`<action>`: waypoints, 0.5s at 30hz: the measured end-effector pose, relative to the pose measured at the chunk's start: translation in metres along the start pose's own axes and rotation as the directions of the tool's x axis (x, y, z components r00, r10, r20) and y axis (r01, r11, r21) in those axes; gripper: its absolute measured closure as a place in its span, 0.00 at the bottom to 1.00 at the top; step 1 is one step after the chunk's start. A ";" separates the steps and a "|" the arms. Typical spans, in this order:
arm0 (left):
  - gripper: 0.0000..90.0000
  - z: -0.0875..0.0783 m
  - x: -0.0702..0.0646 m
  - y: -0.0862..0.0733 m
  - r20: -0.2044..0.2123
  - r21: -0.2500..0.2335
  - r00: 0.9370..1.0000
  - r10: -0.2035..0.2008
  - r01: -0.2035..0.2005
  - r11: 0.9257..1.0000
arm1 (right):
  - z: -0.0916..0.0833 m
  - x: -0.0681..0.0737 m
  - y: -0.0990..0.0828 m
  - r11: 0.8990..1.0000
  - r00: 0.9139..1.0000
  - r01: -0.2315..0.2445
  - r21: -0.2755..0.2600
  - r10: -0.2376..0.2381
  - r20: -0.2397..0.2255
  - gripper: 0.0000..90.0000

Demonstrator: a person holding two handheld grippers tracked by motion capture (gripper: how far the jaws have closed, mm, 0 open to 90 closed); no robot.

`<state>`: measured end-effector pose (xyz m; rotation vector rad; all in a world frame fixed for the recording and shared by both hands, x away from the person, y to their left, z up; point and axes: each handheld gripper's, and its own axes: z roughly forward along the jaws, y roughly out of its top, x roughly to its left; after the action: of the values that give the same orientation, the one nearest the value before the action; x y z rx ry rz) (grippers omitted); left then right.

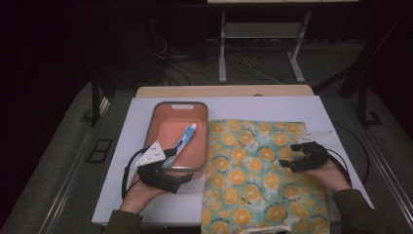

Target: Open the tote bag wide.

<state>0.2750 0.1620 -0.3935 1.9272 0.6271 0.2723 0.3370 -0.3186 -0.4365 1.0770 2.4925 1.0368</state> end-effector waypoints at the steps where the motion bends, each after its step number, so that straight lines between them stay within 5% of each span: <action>1: 0.00 0.000 0.000 0.000 -0.001 0.001 1.000 0.000 0.000 1.000 | 0.001 0.000 0.000 1.000 1.000 0.003 0.003 -0.003 -0.001 0.21; 8: 0.00 0.000 0.000 0.000 -0.006 0.005 1.000 0.000 0.000 1.000 | 0.013 0.008 -0.003 0.994 0.998 0.065 0.088 -0.062 -0.029 0.37; 12: 0.00 0.000 -0.001 0.000 -0.007 0.007 1.000 0.003 -0.003 1.000 | 0.012 0.014 -0.001 0.991 0.996 0.089 0.098 -0.087 -0.023 0.73; 15: 0.00 0.001 -0.001 0.000 -0.008 0.007 1.000 0.003 -0.003 1.000 | 0.013 0.016 0.000 0.991 0.996 0.092 0.101 -0.091 -0.020 0.84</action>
<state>0.2749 0.1610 -0.3934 1.9348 0.6316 0.2798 0.3320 -0.3008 -0.4443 0.9749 2.6059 0.9041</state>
